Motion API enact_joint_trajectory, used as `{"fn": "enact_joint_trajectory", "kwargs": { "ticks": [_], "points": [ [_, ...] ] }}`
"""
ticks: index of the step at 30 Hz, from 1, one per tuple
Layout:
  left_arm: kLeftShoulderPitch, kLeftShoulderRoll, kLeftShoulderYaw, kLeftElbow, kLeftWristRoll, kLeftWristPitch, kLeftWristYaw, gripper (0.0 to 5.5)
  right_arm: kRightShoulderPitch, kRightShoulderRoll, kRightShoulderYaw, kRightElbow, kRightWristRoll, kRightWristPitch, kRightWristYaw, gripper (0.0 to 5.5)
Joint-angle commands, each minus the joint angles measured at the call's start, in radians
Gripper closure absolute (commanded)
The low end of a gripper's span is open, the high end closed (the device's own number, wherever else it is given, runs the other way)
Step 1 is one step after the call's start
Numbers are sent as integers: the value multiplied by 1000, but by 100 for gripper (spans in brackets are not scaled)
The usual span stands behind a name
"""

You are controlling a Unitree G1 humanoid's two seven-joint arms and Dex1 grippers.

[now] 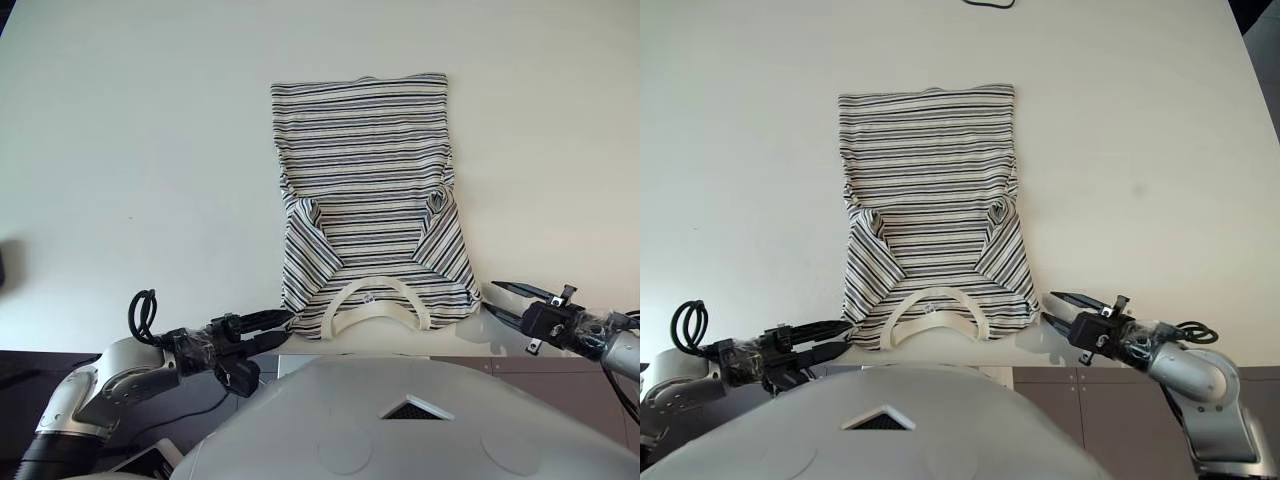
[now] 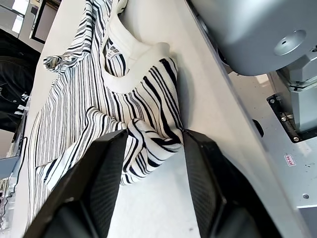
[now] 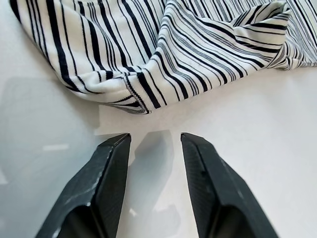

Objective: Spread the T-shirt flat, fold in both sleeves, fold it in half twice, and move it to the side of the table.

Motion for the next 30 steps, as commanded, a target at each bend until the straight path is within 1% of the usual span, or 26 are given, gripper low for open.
{"fn": "enact_joint_trajectory", "kwargs": {
  "ticks": [1,4,6,11,16,21,22,25,26,30],
  "points": [
    [-28,14,-2,83,109,15,43,346,-18,-15,19,7,-13,11,-5,364],
    [-70,52,-1,122,108,10,67,346,-23,-12,24,14,-18,7,-14,364],
    [-100,57,-19,132,113,17,72,346,-28,-11,31,22,-24,2,-23,364],
    [-172,29,-97,155,163,6,104,346,-52,-16,54,40,-35,-9,-37,364],
    [-181,43,-133,153,171,14,133,346,-59,-23,61,68,-39,-32,-47,364],
    [-156,87,-144,85,80,25,109,346,-52,-25,66,98,-53,-67,-71,364],
    [-153,96,-147,74,67,28,101,353,-52,-26,67,104,-59,-74,-76,360],
    [-132,134,-149,14,12,57,60,408,-57,-28,74,113,-67,-86,-88,359],
    [-121,147,-144,-15,-12,75,43,416,-58,-29,76,115,-72,-91,-91,359],
    [-91,172,-124,-87,-73,146,-5,492,-66,-55,81,134,-112,-145,-107,359]
  ]
}}
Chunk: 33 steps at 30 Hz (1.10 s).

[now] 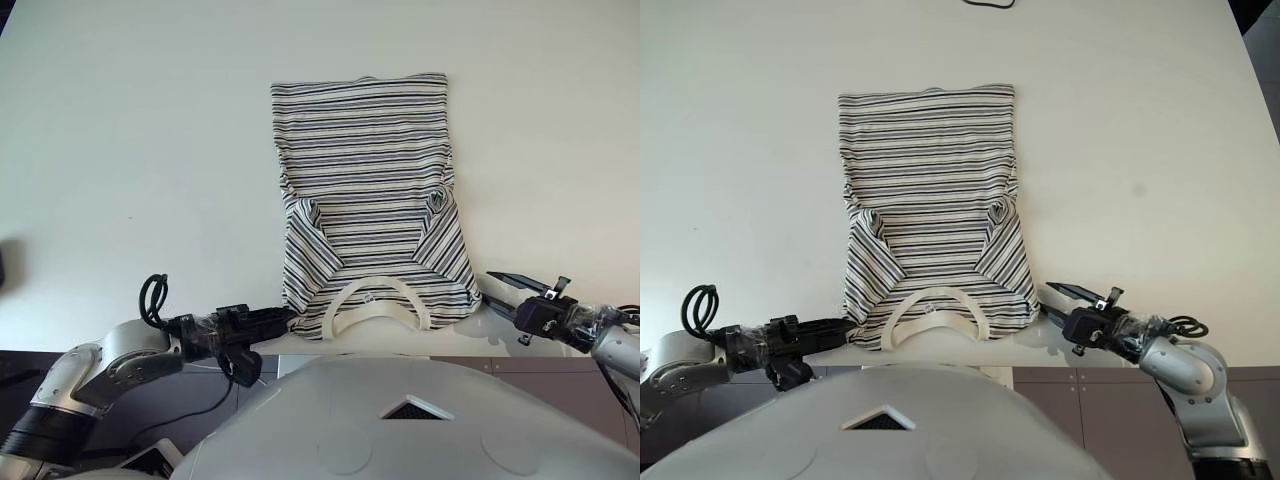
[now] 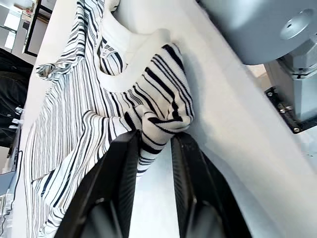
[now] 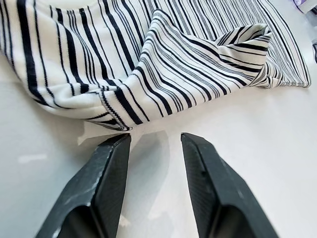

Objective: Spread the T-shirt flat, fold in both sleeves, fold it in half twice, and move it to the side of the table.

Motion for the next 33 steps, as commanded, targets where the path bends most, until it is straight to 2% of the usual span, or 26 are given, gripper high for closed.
{"fn": "enact_joint_trajectory", "kwargs": {
  "ticks": [1,4,8,10,17,23,33],
  "points": [
    [18,30,22,-65,-50,67,-43,507,-1,-46,9,38,-72,-41,-1,359],
    [26,34,28,-106,-80,111,-71,539,-14,-79,-3,54,-109,-136,-21,359],
    [17,34,29,-169,-120,176,-118,540,-31,-107,3,83,-194,-247,-65,292],
    [11,41,29,-188,-140,196,-140,540,-29,-104,14,85,-246,-285,-93,276],
    [-12,58,29,-212,-187,229,-202,540,-75,-79,84,110,-426,-364,-198,276],
    [-41,42,9,-133,-163,185,-199,540,-105,-89,127,144,-455,-340,-257,276],
    [-3,27,16,-44,-102,80,-127,540,-94,-113,157,136,-395,-306,-258,469]
  ]
}}
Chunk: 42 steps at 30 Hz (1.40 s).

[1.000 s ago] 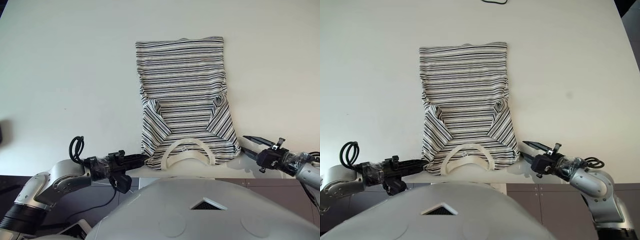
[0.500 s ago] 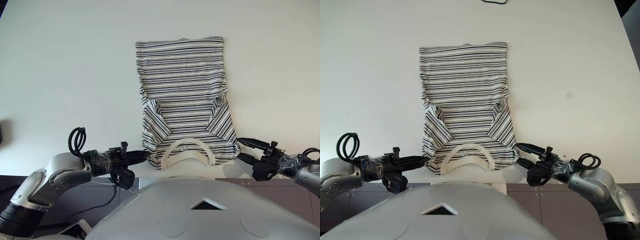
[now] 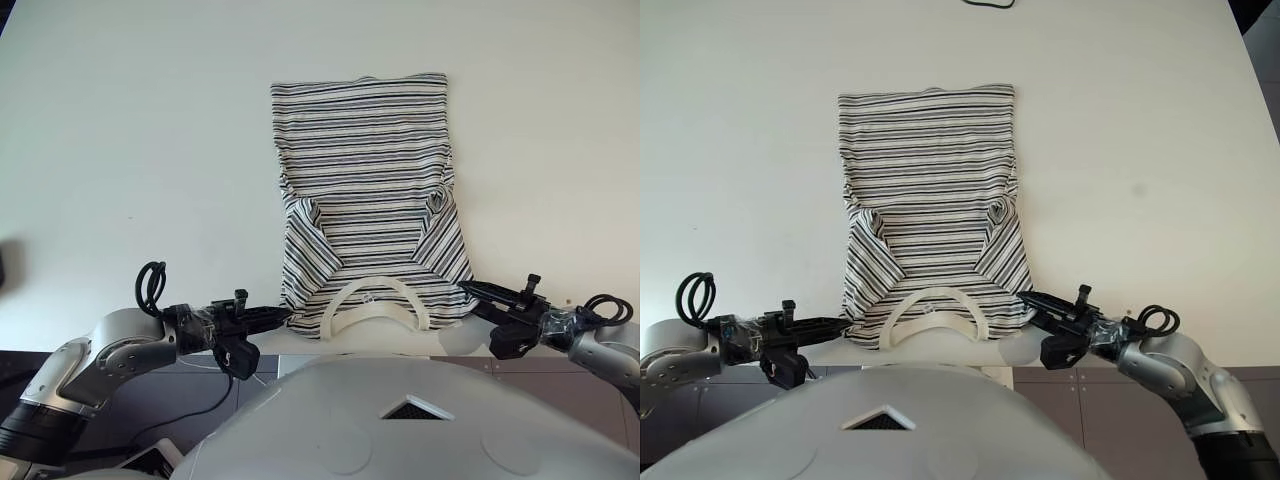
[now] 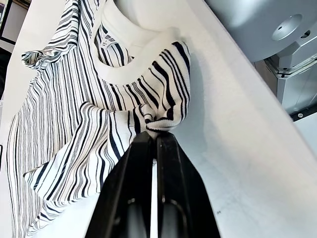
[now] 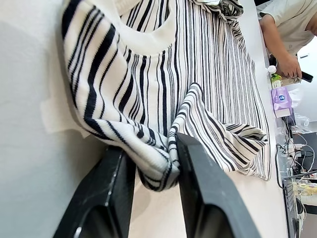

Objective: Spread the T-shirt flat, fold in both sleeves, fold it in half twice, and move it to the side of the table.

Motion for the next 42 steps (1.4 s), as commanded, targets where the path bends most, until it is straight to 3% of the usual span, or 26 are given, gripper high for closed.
{"fn": "enact_joint_trajectory", "kwargs": {
  "ticks": [1,4,12,18,22,27,30,37,42],
  "points": [
    [6,-11,4,7,22,-12,22,540,16,-30,22,28,-9,57,44,490],
    [-17,-28,-15,9,20,-8,27,540,7,-33,35,10,35,82,67,538],
    [-83,13,-60,29,-169,30,-56,540,60,-116,-1,-147,267,208,210,538],
    [103,137,16,-59,-318,19,-103,540,289,-230,-187,-397,471,333,387,538],
    [177,208,110,-221,-548,155,-143,540,319,-235,-316,-552,645,504,477,538],
    [-141,179,114,-255,-816,478,-178,540,66,-281,-319,-559,913,795,527,538],
    [-408,65,41,-157,-893,661,-208,540,-202,-278,-231,-434,1023,942,575,538],
    [-817,-190,-70,225,-756,829,-237,540,-846,-77,80,60,913,1055,736,538],
    [-1014,-339,-88,502,-625,849,-197,540,-1149,97,182,471,757,969,776,538]
  ]
}}
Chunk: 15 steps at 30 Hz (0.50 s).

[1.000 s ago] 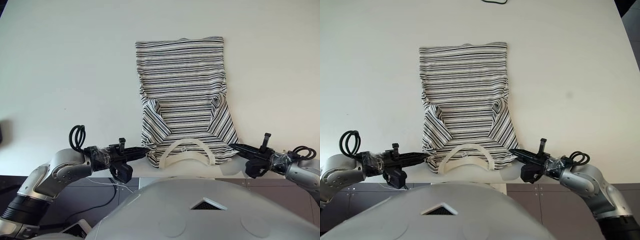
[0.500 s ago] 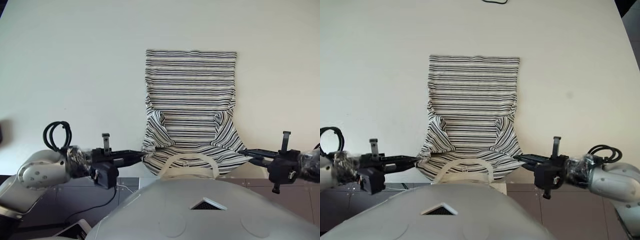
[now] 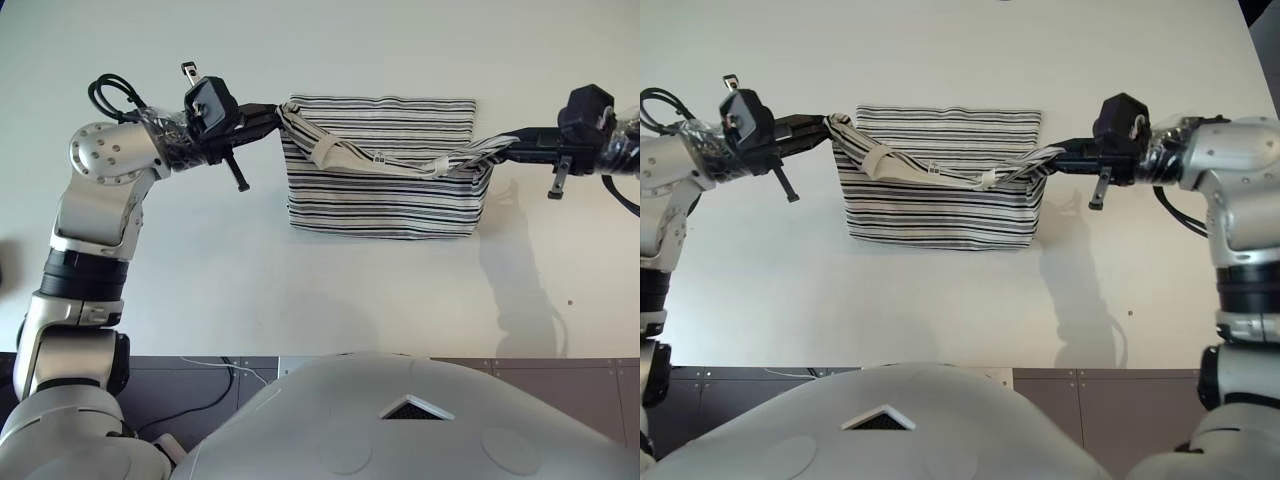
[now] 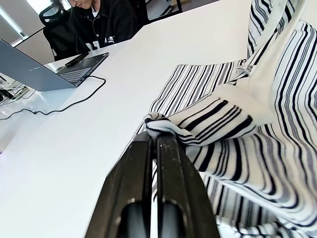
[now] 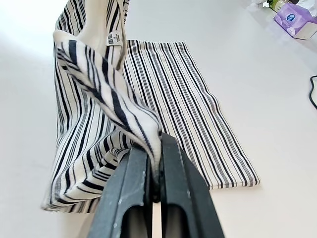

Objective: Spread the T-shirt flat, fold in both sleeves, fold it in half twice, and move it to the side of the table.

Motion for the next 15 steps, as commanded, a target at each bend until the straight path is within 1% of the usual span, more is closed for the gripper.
{"fn": "enact_joint_trajectory", "kwargs": {
  "ticks": [1,5,8,10,11,12,15],
  "points": [
    [-137,-87,-7,177,102,-1,46,540,-196,112,48,285,-107,-83,15,538],
    [-247,-164,-10,348,187,-48,70,540,-323,185,39,545,-180,-177,1,538],
    [-303,-224,-32,494,257,-104,83,540,-381,232,44,707,-237,-240,-21,538],
    [-316,-272,-53,593,303,-139,96,540,-409,282,53,801,-284,-286,-79,538],
    [-322,-294,-59,653,331,-156,126,540,-425,314,53,849,-307,-304,-135,515],
    [-328,-313,-65,705,359,-177,155,525,-442,342,46,894,-323,-312,-188,507],
    [-357,-359,-59,850,424,-228,287,485,-473,409,10,999,-346,-326,-342,458]
  ]
}}
